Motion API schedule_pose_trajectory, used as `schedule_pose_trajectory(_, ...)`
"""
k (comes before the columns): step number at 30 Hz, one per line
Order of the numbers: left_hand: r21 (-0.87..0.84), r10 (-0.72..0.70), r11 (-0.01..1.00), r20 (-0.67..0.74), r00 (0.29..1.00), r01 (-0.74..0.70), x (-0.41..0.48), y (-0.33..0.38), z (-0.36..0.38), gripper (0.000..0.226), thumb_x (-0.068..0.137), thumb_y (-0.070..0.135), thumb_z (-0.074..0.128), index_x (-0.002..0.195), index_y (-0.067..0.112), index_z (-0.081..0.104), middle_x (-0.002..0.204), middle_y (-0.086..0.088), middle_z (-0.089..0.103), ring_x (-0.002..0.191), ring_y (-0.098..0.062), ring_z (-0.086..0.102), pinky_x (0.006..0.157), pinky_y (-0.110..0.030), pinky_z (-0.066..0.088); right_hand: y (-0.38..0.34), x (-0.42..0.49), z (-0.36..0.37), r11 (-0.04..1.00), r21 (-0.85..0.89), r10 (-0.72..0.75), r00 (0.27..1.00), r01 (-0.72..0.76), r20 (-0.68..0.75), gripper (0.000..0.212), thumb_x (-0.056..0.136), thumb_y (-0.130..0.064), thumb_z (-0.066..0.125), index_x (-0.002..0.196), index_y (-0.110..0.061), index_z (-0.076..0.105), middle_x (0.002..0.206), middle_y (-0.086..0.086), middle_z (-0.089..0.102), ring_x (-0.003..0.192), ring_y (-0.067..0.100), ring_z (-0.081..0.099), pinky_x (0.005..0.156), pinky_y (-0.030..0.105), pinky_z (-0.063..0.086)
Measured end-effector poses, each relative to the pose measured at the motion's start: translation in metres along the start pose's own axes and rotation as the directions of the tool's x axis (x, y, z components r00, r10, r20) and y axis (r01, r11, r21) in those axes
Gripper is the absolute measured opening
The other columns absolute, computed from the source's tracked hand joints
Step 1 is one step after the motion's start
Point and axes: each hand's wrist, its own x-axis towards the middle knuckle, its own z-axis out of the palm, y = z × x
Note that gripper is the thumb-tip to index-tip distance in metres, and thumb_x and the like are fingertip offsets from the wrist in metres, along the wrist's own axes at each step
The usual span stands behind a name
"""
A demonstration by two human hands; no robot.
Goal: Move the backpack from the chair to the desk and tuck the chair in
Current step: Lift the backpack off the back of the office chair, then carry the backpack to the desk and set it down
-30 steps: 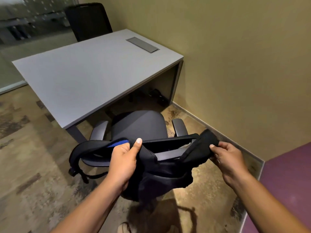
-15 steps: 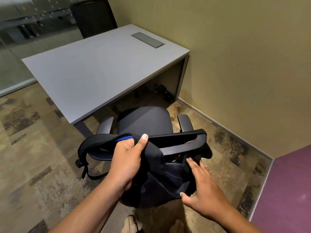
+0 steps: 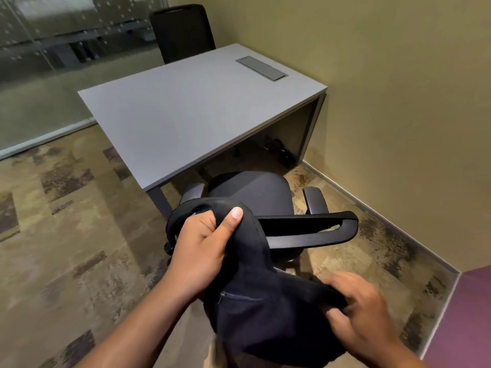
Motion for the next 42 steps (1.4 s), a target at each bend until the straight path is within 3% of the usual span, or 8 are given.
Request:
schedule_pose_trajectory(8,0.356,0.201,0.934,-0.445,0.873,-0.034,-0.021,-0.045,-0.015,0.048,0.073,0.052,0.075,0.094,0.023,0.042,0.092,0.002,0.05,0.082,-0.008,0.054,0.074,-0.05,0.05,-0.038,0.013,-0.026,0.993,0.117,0.003,0.993,0.011,-0.116,0.038,0.051,-0.005,0.068,0.079,-0.032,0.067,0.079,-0.021,0.065,0.075,0.005,0.061,0.058,0.019,0.046)
schedule_pose_trajectory(12,0.435,0.439,0.803,0.03,0.898,-0.407,-0.033,-0.061,-0.003,0.064,0.078,0.074,0.062,0.126,0.034,0.051,0.141,0.021,0.048,0.143,-0.015,0.034,0.12,-0.039,0.024,-0.047,0.015,-0.045,0.998,0.03,-0.052,0.99,0.057,-0.131,0.025,0.054,-0.006,0.067,0.077,-0.013,0.072,0.08,-0.012,0.066,0.075,0.006,0.06,0.063,0.018,0.047)
schedule_pose_trajectory(15,0.453,0.49,0.704,0.247,0.836,-0.546,-0.03,-0.066,0.014,0.085,0.071,0.072,0.068,0.143,0.037,0.042,0.157,0.022,0.033,0.152,-0.018,0.004,0.12,-0.055,0.0,-0.056,0.018,-0.064,0.997,0.062,-0.044,0.986,0.054,-0.159,0.016,0.066,-0.025,0.058,0.08,-0.022,0.067,0.075,-0.006,0.065,0.073,0.007,0.059,0.062,0.02,0.045)
schedule_pose_trajectory(22,0.695,0.619,0.409,0.264,0.739,-0.591,-0.024,-0.046,0.046,0.073,0.07,0.045,0.055,0.142,0.041,0.045,0.158,0.017,0.034,0.143,-0.036,0.02,0.115,-0.053,0.004,-0.069,0.004,-0.083,0.996,0.052,0.089,0.945,-0.076,-0.315,0.02,0.064,-0.028,0.058,0.081,-0.028,0.068,0.083,-0.014,0.067,0.078,0.009,0.065,0.065,0.021,0.049)
schedule_pose_trajectory(28,0.695,0.806,0.27,0.216,0.552,-0.667,-0.02,-0.038,0.06,0.043,0.091,0.034,0.044,0.129,0.043,0.062,0.15,0.021,0.041,0.13,-0.025,0.037,0.106,-0.047,0.015,-0.073,-0.019,-0.087,0.992,0.007,0.114,0.9,-0.122,-0.42,0.015,0.067,-0.016,0.062,0.08,-0.023,0.066,0.083,-0.009,0.065,0.075,0.005,0.062,0.064,0.011,0.042)
schedule_pose_trajectory(35,0.284,0.727,0.452,0.431,0.534,-0.846,-0.004,-0.012,0.085,0.047,0.082,0.01,0.054,0.127,0.011,0.067,0.126,-0.008,0.07,0.118,-0.032,0.064,0.099,-0.051,0.051,-0.049,-0.026,-0.103,0.991,0.024,0.126,0.842,-0.133,-0.524,0.029,0.063,-0.006,0.073,0.08,-0.028,0.066,0.081,-0.012,0.065,0.075,0.001,0.063,0.067,0.011,0.045)
schedule_pose_trajectory(39,0.115,0.685,0.592,0.451,0.573,-0.798,-0.002,0.01,0.105,0.044,0.083,0.006,0.052,0.124,0.009,0.068,0.113,-0.003,0.075,0.102,-0.02,0.072,0.079,-0.039,0.059,-0.024,-0.035,-0.123,0.973,-0.229,-0.138,0.851,0.021,-0.506,0.006,0.086,-0.019,0.063,0.089,-0.017,0.069,0.086,-0.009,0.063,0.083,0.008,0.06,0.078,0.014,0.043)
schedule_pose_trajectory(42,0.052,0.708,0.624,0.383,0.593,-0.779,-0.006,0.031,0.138,0.039,0.086,0.007,0.053,0.121,0.012,0.07,0.108,-0.001,0.076,0.1,-0.015,0.072,0.082,-0.034,0.057,0.004,-0.044,-0.143,0.91,-0.41,-0.279,0.808,0.051,-0.519,0.025,0.087,-0.012,0.06,0.111,-0.01,0.068,0.094,-0.001,0.066,0.083,0.015,0.06,0.079,0.013,0.044)
